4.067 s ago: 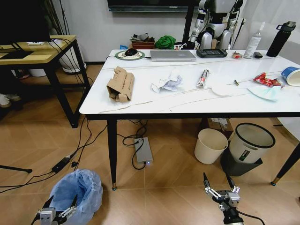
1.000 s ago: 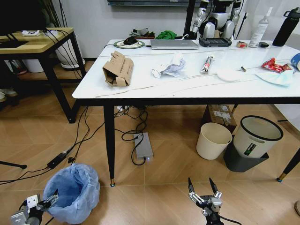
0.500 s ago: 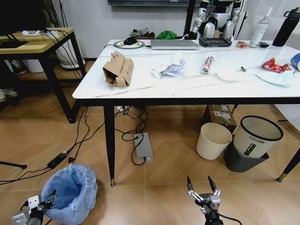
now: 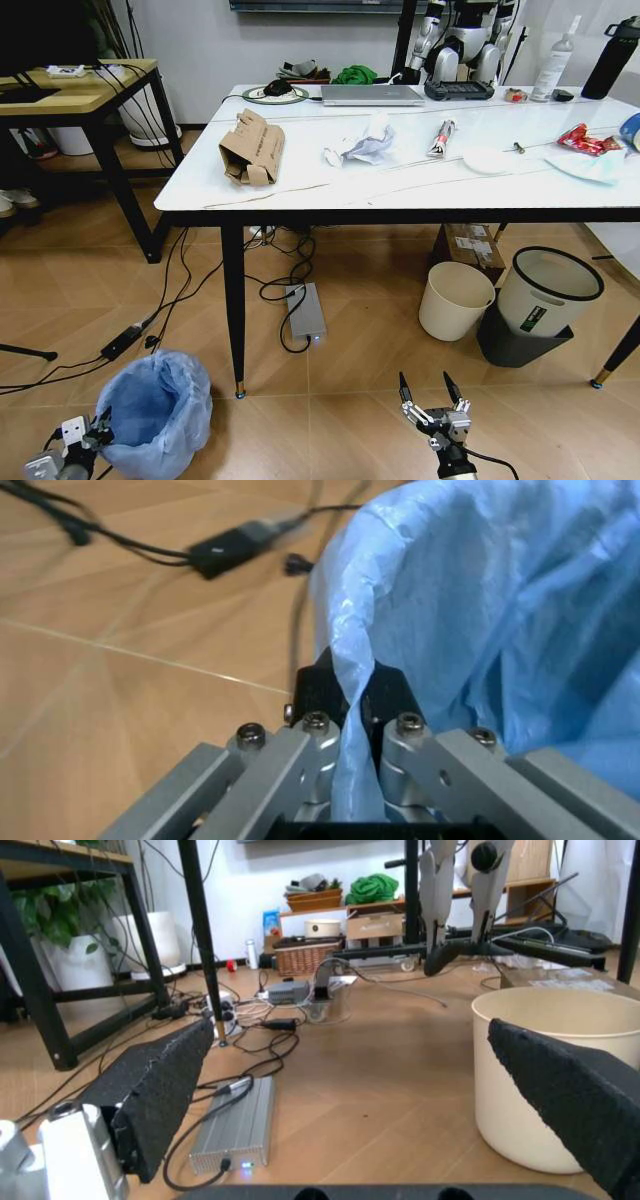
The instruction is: Pick up the trash bin and place the trash from the table into it.
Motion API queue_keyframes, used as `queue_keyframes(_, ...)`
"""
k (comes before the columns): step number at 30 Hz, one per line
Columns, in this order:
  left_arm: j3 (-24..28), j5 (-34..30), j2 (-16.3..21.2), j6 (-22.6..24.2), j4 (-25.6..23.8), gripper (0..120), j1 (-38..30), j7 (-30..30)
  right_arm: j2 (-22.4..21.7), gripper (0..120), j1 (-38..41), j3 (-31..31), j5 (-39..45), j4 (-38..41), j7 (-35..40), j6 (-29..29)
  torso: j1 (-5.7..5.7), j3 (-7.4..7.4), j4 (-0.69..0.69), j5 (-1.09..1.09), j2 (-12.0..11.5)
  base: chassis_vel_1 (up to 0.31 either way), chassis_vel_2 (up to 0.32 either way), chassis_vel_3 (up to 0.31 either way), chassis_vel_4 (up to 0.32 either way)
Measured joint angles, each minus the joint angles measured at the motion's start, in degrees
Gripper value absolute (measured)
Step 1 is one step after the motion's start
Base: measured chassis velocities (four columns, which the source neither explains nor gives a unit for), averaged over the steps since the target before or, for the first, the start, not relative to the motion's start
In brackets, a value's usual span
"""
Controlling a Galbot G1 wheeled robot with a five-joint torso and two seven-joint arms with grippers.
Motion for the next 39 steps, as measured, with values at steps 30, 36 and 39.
queue_keyframes(30,13.1,-10.5,2.7,-8.9,-31.4,0,22.7,1.2,3.3,100,-2.2,2.9,-4.6,1.8,0.5,-1.1,0.41,0.95,0.01,0.01,1.4,0.000,0.000,0.000,0.000)
queue_keyframes(36,16.2,-10.8,3.0,-7.9,-33.1,0,22.6,0.3,3.4,100,-3.2,5.9,-4.8,1.9,0.6,-1.0,0.93,2.27,0.00,0.01,3.2,0.000,0.000,0.000,0.000)
queue_keyframes(39,16.9,-10.7,2.9,-7.7,-33.1,0,22.5,0.2,3.4,100,-3.2,6.6,-4.7,1.8,0.6,-0.9,1.10,2.69,0.00,0.01,3.8,0.000,0.000,0.000,0.000)
